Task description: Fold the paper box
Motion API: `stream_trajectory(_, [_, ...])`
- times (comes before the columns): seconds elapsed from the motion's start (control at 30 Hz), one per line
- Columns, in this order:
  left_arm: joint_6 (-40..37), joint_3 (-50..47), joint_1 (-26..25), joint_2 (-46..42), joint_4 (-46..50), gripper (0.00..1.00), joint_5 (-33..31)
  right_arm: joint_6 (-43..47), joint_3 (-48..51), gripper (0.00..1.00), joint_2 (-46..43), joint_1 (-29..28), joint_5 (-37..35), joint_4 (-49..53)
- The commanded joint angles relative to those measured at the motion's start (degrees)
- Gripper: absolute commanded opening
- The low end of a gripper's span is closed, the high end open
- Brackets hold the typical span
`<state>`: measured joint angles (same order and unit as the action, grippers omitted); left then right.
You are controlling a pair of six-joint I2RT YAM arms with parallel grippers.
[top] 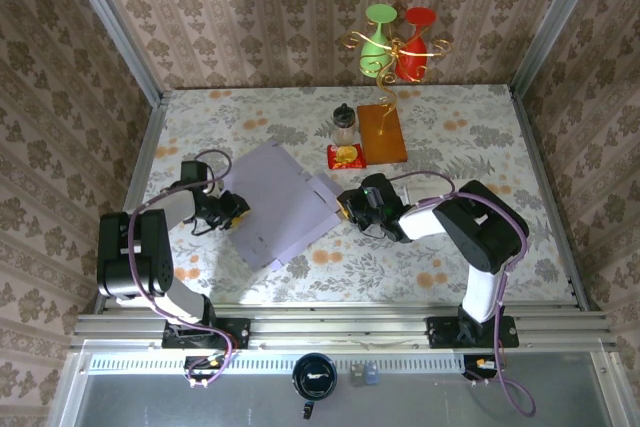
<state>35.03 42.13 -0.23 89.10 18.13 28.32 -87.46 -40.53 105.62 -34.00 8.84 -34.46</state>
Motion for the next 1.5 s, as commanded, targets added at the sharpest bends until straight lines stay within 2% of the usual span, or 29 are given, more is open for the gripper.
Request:
stream_trajectory(0.0, [-1.6,-0.5,0.3,0.1,0.5,0.31,0.3,0.2,-1.2,0.11,-1.4,-0.2,-1.1,2.5])
stream_trajectory(0.07, [-1.9,-0.1,0.1,-1.2,1.0,0.31,-0.2,0.1,-1.8,0.01,-2.9,-0.3,-1.5,5.8])
stream_trajectory(0.17, [-4.7,2.3,-3.7,-6.6,4.5,0.33,-4.4,-1.2,-3.2,0.00,-5.9,-0.7,-2.4,12.6])
stream_trajectory(0.27, [-10.7,5.4,-14.4,-15.7,10.0,0.38,-15.5,-3.3,-6.1,0.00,-9.1,-0.9,-2.9,21.8])
stream_trajectory(0.4, [-16.8,3.1,-29.0,-28.8,11.0,0.41,-26.4,-6.1,-10.9,0.00,-11.8,-0.8,-2.6,32.9])
stream_trajectory(0.5, [-19.7,-0.3,-36.9,-37.0,10.9,0.44,-26.9,-7.8,-14.4,0.00,-12.5,-0.8,-2.1,38.5])
stream_trajectory(0.6, [-22.8,-2.4,-44.2,-42.5,11.2,0.64,-28.1,-9.1,-17.6,0.00,-12.7,-0.7,-1.6,42.9])
stream_trajectory(0.77, [-27.7,-1.6,-53.0,-39.9,14.9,0.65,-33.6,-9.7,-23.1,0.00,-12.2,-0.1,0.3,49.2])
stream_trajectory(0.87, [-29.1,0.7,-56.0,-35.9,18.4,0.63,-38.9,-9.8,-24.9,0.00,-12.6,0.3,0.5,51.7])
stream_trajectory(1.07, [-27.9,2.1,-56.5,-33.8,20.3,0.60,-48.1,-9.8,-26.8,0.00,-13.0,1.0,2.4,54.9])
stream_trajectory(1.3, [-30.7,2.4,-56.8,-32.2,19.4,0.55,-46.3,-10.4,-27.5,0.00,-13.8,1.3,3.6,56.8])
stream_trajectory(1.47, [-32.7,4.2,-57.2,-31.1,19.8,0.45,-46.9,-10.4,-28.0,0.00,-14.0,1.5,4.1,58.1])
